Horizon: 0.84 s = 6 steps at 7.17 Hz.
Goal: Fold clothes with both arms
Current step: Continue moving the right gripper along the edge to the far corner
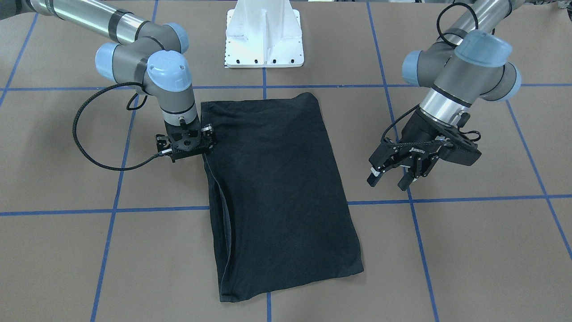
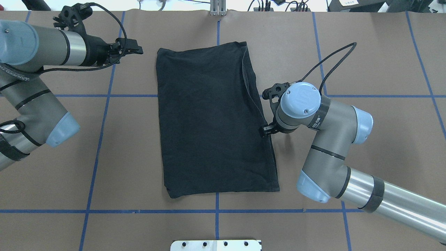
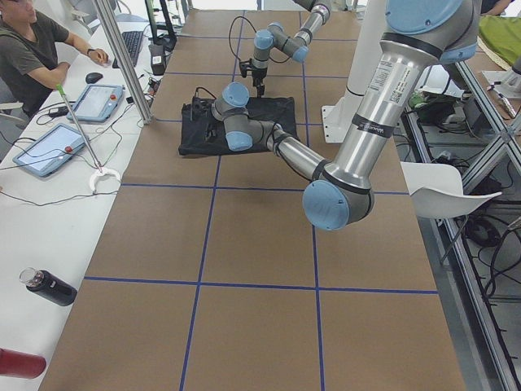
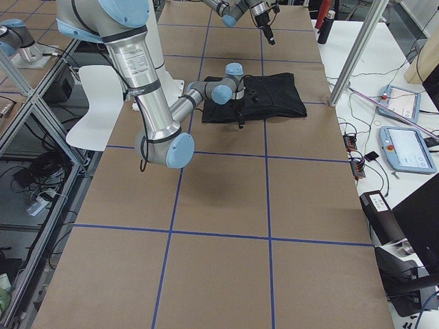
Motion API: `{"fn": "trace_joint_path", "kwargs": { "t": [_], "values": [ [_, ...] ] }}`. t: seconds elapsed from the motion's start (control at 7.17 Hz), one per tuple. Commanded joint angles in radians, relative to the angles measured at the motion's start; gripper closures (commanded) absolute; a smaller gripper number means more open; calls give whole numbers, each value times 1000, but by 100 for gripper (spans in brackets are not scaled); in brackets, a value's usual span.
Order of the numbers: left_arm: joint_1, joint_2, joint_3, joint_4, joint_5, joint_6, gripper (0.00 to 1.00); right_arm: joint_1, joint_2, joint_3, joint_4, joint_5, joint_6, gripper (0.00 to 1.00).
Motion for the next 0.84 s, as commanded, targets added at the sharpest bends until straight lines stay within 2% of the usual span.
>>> {"fn": "trace_joint_path", "kwargs": {
  "t": [0.0,0.42,0.56,0.7],
  "values": [
    [2,-4,1,1,1,0,0,28,1,1,0,37,-10,1],
    [0,-2,1,1,-1,0,0,54,99,-23,3,52,-12,1],
    [0,-1,1,1,-1,0,0,71,183,-104,7,45,-10,1],
    [0,2,1,4,-1,0,0,78,253,-222,79,16,-10,1]
  ]
}}
